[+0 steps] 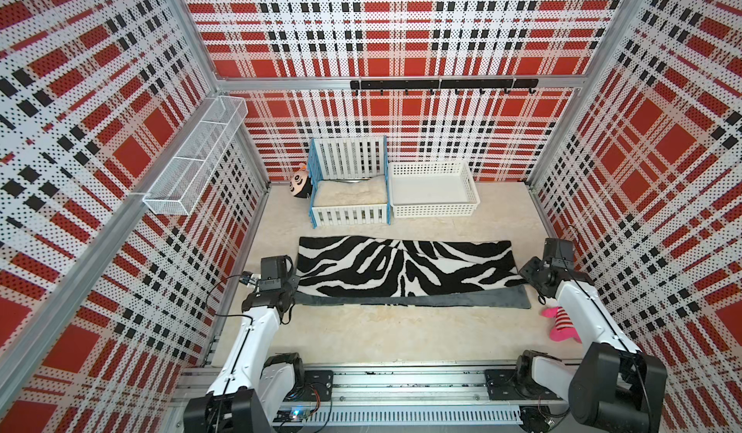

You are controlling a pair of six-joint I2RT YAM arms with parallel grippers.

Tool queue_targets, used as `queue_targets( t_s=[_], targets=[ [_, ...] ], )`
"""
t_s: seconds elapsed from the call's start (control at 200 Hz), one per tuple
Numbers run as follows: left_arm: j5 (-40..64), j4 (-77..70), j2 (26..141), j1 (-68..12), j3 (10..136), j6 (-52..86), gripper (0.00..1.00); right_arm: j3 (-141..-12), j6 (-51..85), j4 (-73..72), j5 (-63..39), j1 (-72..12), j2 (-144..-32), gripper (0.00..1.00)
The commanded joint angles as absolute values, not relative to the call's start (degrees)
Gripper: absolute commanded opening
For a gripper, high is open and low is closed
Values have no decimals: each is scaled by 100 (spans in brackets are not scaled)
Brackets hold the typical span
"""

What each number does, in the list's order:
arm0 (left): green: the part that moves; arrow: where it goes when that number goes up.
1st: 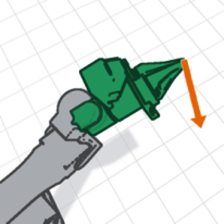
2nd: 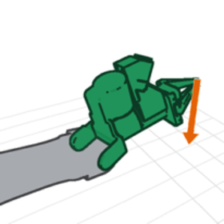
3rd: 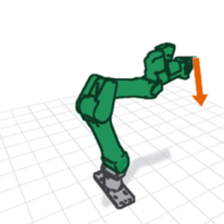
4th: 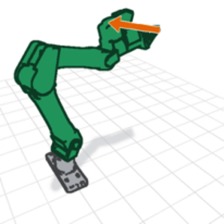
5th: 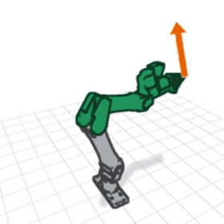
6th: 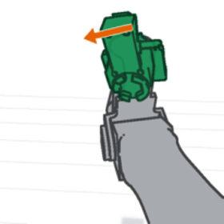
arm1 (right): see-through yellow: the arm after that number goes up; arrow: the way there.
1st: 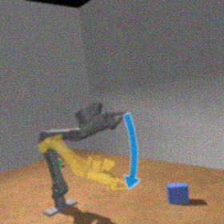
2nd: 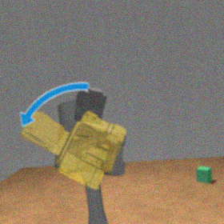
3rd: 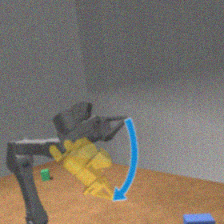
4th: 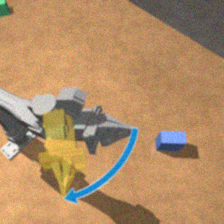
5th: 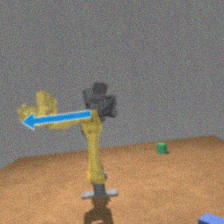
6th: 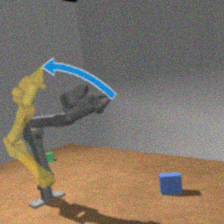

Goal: Roll up the pillowcase
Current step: Fold the pillowcase at the center of the board.

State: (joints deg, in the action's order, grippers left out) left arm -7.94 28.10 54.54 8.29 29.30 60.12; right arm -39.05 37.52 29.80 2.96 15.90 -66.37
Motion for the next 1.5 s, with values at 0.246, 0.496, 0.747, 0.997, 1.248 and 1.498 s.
queue_targets(
  t_s=[0.246, 0.496, 0.747, 0.997, 1.248, 1.498],
  targets=[
    [-1003, 2698, 5410, 873, 2971, 5845, 0, -3895, 4007, 3090, -576, 1731, -6968, 33],
    [-1015, 2691, 5410, 864, 3006, 5867, 0, -3841, 4005, 3428, -478, 1725, -6758, 0],
    [-996, 2615, 5492, 866, 2979, 5844, 0, -3787, 3954, 3712, -218, 1727, -6421, 0],
    [-989, 2648, 5457, 1020, 3059, 5751, 0, -3682, 4092, 4155, 604, 1768, -6248, 0],
    [-972, 2751, 5478, 1150, 3160, 5603, 0, -3529, 4069, 3840, 563, 1781, -6751, 0],
    [-1070, 2617, 5557, 1153, 3036, 5522, 0, -3275, 4091, 3521, 504, 1783, -6885, 0]
  ],
)
